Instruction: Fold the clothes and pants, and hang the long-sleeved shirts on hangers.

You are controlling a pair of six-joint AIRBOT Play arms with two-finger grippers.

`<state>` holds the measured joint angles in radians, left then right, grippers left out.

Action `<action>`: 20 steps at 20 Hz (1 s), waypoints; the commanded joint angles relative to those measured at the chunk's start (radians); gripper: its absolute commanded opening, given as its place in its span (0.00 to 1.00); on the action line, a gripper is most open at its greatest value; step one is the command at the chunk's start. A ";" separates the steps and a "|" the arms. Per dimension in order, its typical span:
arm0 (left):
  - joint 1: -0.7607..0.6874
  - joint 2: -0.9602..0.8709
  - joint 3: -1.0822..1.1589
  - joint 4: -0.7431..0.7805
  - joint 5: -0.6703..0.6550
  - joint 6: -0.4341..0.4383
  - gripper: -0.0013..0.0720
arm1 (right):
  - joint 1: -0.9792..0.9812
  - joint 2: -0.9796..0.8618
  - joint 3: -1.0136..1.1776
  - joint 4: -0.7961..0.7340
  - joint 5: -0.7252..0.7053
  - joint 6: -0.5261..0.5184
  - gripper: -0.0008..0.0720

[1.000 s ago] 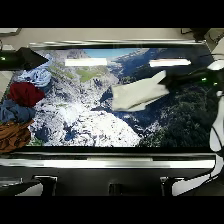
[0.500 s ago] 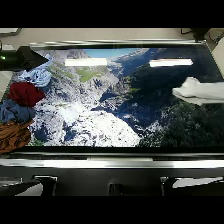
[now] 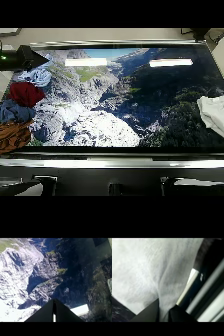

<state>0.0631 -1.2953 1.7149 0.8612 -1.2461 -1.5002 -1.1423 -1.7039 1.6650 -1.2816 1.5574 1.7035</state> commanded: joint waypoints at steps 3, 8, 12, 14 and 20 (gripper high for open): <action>0.000 0.000 0.000 0.000 0.000 -0.004 0.05 | -0.014 0.143 -0.302 -0.252 -0.111 0.017 0.07; 0.000 0.000 0.000 0.001 0.000 -0.003 0.05 | -0.014 0.143 -0.389 -0.279 -0.117 0.005 0.07; 0.000 0.000 0.000 0.000 0.000 -0.003 0.05 | -0.014 0.143 -0.392 -0.341 -0.124 0.005 0.07; 0.000 0.000 0.000 0.000 0.000 -0.003 0.05 | -0.014 0.143 -0.392 -0.342 -0.119 0.006 0.07; 0.000 0.000 0.000 0.000 0.018 -0.003 0.05 | -0.013 0.159 -0.389 -0.288 -0.042 0.003 0.84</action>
<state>0.0631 -1.2953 1.7149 0.8612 -1.2415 -1.5036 -1.1568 -1.5570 1.2743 -1.6104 1.4685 1.7111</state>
